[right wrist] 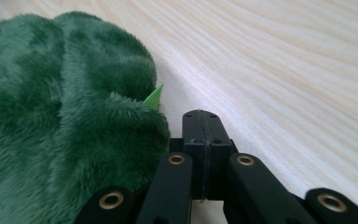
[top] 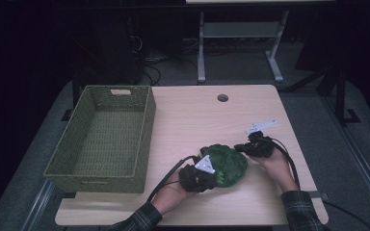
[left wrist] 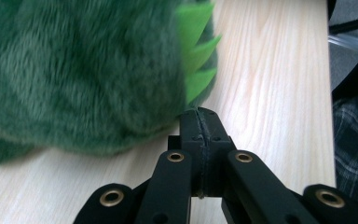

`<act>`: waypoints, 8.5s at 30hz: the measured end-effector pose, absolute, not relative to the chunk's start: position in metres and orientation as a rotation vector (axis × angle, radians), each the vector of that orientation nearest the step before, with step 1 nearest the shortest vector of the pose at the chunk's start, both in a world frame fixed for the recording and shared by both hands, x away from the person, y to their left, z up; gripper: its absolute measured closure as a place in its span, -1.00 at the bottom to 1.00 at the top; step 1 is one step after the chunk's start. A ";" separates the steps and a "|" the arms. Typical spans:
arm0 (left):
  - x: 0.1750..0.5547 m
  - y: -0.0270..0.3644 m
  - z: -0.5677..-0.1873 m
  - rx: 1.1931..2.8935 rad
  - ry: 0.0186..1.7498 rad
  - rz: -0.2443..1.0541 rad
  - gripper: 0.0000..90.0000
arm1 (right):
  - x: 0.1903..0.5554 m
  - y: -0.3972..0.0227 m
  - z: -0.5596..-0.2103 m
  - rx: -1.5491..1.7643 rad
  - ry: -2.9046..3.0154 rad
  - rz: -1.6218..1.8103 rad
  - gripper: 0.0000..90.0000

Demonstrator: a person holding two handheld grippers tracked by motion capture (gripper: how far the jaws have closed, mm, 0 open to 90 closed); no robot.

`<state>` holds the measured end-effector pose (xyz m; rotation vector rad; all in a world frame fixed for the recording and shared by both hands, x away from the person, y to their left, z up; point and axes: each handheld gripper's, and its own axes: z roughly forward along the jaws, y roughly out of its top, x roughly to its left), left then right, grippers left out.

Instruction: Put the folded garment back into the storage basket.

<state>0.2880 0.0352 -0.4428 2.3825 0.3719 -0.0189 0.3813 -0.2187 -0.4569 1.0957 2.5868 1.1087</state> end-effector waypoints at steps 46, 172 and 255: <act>0.329 0.071 -0.450 2.446 0.477 0.079 0.84 | 0.310 -0.221 -0.456 0.929 2.678 1.111 0.65; 0.350 0.062 -0.372 2.403 0.345 0.053 0.70 | 0.295 -0.281 -0.483 1.184 2.349 1.024 -0.76; 0.387 0.326 -0.365 2.253 1.152 0.485 0.66 | 0.295 -0.281 -0.483 1.190 2.345 1.020 -0.77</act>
